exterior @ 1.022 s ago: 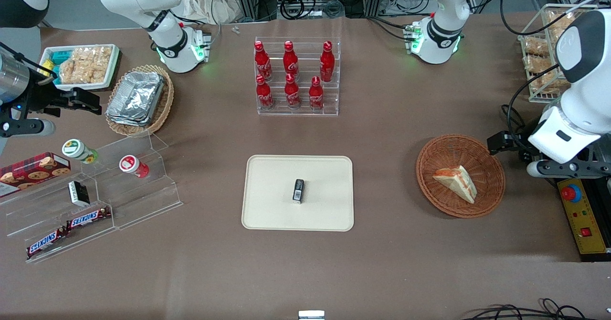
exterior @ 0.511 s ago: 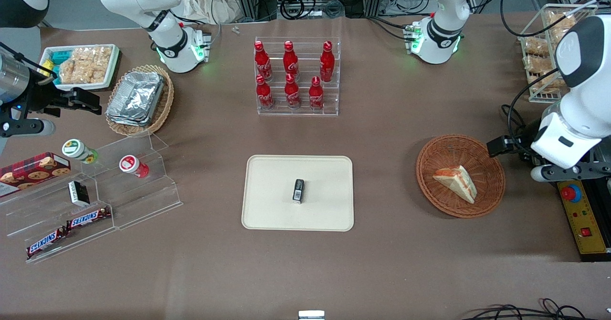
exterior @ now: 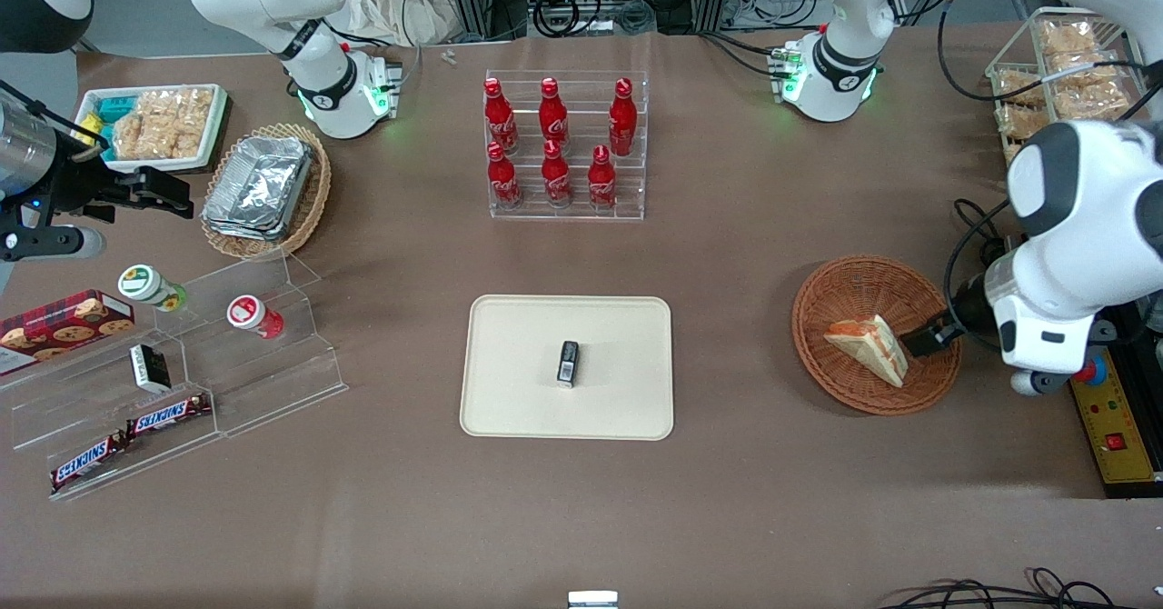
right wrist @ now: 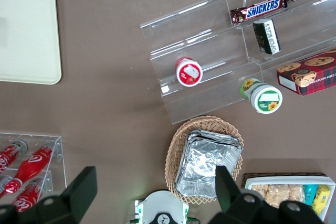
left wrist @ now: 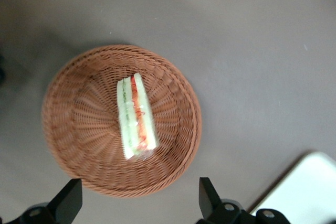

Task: Place sandwich from basket to tray
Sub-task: 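Lower the open left gripper around the sandwich and close it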

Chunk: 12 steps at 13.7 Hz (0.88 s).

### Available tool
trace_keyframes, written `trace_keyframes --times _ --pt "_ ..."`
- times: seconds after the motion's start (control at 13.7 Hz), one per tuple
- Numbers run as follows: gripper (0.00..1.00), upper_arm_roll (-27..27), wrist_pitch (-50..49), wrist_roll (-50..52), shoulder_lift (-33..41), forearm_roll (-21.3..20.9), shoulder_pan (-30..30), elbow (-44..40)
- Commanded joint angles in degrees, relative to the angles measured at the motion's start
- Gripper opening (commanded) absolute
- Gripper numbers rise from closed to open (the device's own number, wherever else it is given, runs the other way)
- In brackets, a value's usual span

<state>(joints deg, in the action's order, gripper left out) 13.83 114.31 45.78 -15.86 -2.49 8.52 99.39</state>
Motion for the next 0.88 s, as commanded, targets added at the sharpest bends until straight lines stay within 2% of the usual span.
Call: trace_keyframes --times 0.0,0.22,0.51,0.8 --pt "1.0 0.1 5.6 9.7 -1.8 -2.9 0.1 3.5" --pt "1.0 0.1 6.4 19.1 -6.0 -7.3 -0.4 3.2" --pt "1.0 0.1 8.3 24.3 -9.0 -7.4 -0.3 3.3" --pt "1.0 0.1 8.3 25.2 -9.3 -7.4 -0.3 4.5"
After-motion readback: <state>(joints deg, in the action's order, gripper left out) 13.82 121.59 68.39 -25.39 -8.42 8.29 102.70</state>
